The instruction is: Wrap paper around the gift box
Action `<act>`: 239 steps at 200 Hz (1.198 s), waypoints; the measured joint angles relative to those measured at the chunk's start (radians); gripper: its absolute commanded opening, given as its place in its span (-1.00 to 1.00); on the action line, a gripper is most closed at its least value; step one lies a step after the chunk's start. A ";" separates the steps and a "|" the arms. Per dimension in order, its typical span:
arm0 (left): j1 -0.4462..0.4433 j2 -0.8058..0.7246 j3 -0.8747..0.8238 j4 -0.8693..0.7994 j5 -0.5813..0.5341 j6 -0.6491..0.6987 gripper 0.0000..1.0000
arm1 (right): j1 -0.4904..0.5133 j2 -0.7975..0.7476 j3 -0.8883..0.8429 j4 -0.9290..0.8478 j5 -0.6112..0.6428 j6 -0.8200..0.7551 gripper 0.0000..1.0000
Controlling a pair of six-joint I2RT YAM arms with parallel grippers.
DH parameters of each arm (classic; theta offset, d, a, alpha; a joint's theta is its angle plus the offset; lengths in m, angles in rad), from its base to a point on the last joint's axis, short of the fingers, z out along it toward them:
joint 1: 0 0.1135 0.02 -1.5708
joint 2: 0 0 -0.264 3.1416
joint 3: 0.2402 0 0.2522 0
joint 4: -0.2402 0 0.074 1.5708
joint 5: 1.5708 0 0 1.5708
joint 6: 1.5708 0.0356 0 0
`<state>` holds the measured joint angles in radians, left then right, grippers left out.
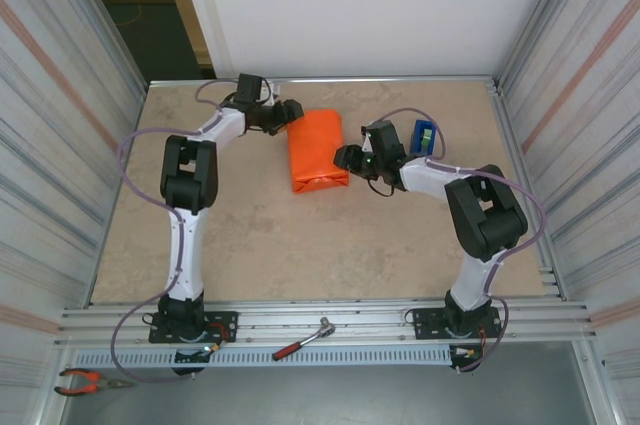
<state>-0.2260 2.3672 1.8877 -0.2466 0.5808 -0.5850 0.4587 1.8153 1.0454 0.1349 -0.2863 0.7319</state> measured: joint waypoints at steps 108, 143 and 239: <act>-0.019 -0.028 -0.022 0.084 0.093 -0.031 -1.00 | -0.029 -0.057 -0.002 -0.026 -0.032 0.000 0.09; -0.040 -0.255 -0.249 0.269 0.093 -0.044 -1.00 | -0.077 -0.219 -0.016 -0.060 -0.027 -0.005 0.16; -0.123 -0.723 -0.993 0.753 0.085 0.109 -0.90 | -0.089 -0.539 -0.127 -0.230 0.058 -0.011 0.39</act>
<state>-0.3492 1.6447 0.8948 0.5060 0.6659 -0.4755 0.3695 1.2758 0.9180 -0.0948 -0.2279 0.7208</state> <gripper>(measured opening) 0.062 0.691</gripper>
